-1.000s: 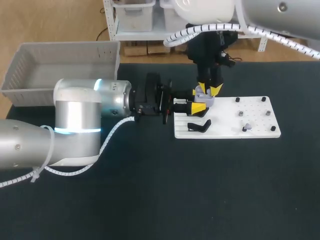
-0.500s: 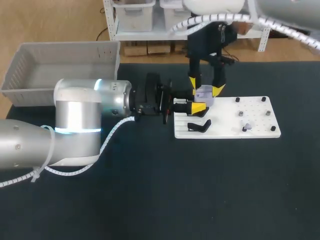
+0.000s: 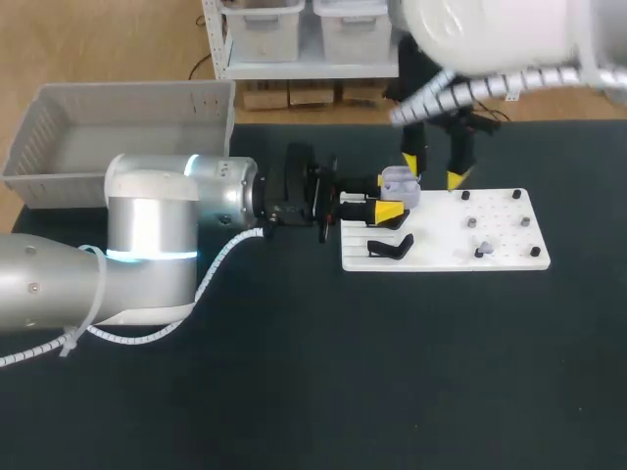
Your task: Pick up each earbud case from the left stands, insert the matching earbuds, close the lid, and place the case in the box.
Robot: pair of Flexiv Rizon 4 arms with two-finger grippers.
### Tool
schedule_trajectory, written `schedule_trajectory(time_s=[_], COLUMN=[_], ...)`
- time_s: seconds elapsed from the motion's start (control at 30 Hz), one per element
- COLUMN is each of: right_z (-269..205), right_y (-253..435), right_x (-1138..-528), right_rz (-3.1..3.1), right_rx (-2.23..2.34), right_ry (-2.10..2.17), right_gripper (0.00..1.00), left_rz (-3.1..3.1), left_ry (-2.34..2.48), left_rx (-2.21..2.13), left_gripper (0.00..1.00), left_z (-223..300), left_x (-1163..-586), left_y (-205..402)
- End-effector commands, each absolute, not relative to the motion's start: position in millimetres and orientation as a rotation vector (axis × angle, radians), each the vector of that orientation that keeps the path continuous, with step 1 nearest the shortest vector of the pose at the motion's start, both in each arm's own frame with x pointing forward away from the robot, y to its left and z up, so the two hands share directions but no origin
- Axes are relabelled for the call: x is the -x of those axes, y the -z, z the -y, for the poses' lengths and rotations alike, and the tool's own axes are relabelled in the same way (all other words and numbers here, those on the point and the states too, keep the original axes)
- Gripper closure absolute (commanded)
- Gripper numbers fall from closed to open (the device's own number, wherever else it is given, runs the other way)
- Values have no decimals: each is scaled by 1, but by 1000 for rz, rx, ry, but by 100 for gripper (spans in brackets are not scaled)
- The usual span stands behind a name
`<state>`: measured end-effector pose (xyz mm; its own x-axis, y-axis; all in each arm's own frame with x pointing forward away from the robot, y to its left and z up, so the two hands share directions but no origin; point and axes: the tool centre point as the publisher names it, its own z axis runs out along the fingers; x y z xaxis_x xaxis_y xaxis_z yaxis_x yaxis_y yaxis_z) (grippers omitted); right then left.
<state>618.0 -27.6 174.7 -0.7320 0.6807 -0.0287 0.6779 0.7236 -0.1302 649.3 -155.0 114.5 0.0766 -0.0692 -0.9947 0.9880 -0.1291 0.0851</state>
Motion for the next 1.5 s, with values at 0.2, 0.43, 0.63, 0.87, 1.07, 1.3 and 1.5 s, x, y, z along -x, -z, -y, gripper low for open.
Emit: schedule_trajectory(time_s=[0.2,0.43,0.63,0.87,1.07,1.3,1.5], right_z=[58,67,71,71,71,67,71], right_y=[-164,-144,-138,-138,-138,-124,-106], right_x=[-589,-600,-603,-603,-603,-600,-591], right_rz=[3108,3077,3056,3056,3056,3179,3156], right_rx=[1062,963,948,948,948,893,766], right_ry=[199,179,185,185,185,40,63], right_gripper=[28,20,0,0,0,0,0], left_rz=[-1037,-1037,-1037,-1037,-1037,-1037,-1037], left_ry=[1267,1267,1267,1267,1267,1267,1267], left_rx=[-1290,-1290,-1290,-1290,-1290,-1290,-1290], left_gripper=[100,100,100,100,100,100,100], left_z=[155,155,155,155,155,155,155], left_x=[-648,-648,-648,-648,-648,-648,-648], left_y=[-114,-114,-114,-114,-114,-114,-114])
